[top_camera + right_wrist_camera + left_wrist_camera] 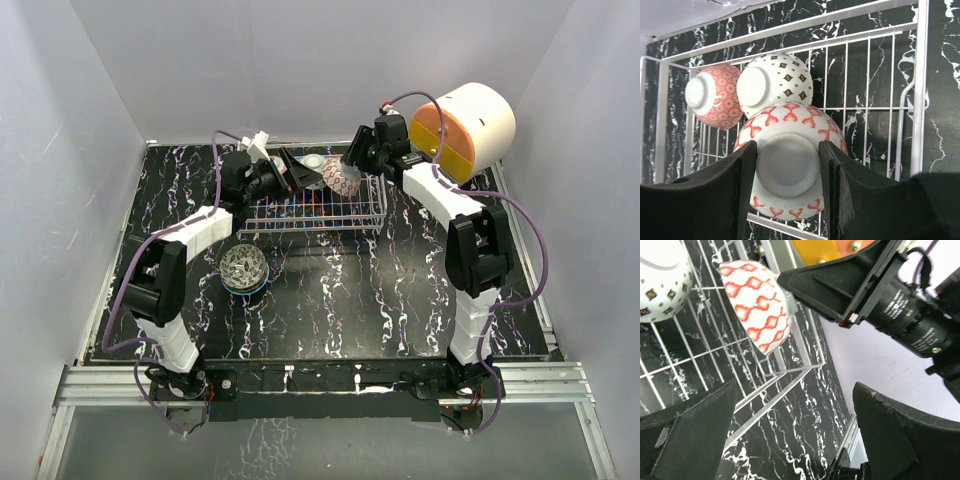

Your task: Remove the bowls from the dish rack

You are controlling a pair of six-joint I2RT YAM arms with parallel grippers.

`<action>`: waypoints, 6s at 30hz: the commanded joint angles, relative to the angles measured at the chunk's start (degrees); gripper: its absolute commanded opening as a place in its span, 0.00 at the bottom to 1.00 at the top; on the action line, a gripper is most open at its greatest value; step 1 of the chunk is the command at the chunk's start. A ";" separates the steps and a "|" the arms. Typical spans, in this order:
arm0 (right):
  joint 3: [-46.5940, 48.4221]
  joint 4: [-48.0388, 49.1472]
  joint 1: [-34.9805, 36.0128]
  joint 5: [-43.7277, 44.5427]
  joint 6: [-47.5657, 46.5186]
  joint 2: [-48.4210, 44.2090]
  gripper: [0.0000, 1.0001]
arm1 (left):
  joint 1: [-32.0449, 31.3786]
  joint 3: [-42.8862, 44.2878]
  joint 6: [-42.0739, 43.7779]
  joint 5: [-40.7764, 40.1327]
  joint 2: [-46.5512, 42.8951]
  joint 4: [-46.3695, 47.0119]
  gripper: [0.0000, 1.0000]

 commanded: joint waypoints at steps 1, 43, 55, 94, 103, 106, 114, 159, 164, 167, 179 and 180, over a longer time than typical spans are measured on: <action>-0.88 9.94 -0.70 -6.49 4.74 -5.36 0.22 | 0.21 -1.27 -3.45 0.97 -0.45 8.89 0.97; -7.26 15.90 -0.86 -16.18 10.88 -9.73 0.22 | -0.07 0.60 -36.09 4.47 17.73 60.98 0.39; -9.02 16.83 -0.85 -16.86 11.41 -11.32 0.24 | -0.23 0.70 -38.27 4.73 17.78 64.25 0.00; -26.49 16.47 -6.96 -9.63 6.18 -24.91 0.55 | -7.86 24.55 35.25 -25.66 -21.73 -82.04 0.00; -27.61 17.31 -6.92 -9.90 6.50 -24.38 0.55 | -11.98 18.91 35.85 -39.61 -22.79 -92.41 0.00; -28.78 17.88 -6.92 -10.31 6.79 -24.37 0.55 | -14.13 17.69 35.09 -43.68 -21.61 -94.00 0.00; -30.41 18.74 -6.92 -10.71 7.01 -24.07 0.55 | -16.56 12.82 34.84 -46.52 -17.05 -90.99 0.00; -24.16 14.55 -3.68 -8.39 -0.86 -20.64 0.64 | -16.92 11.35 35.69 -30.10 -17.44 -81.54 0.55; -18.28 12.30 -0.98 -5.27 -3.11 -16.73 0.65 | -16.33 13.11 34.70 -28.79 -19.74 -80.17 0.56; -11.80 8.64 2.39 0.71 -7.22 -11.94 0.70 | -13.62 10.82 33.60 -27.33 -24.46 -74.08 0.58; 9.12 4.85 9.31 17.07 -18.12 7.40 0.86 | 11.14 -15.63 14.96 14.08 -40.16 -35.44 0.68; 10.97 4.60 9.42 17.55 -18.86 8.93 0.86 | 13.54 -18.25 11.06 17.33 -40.54 -29.78 0.69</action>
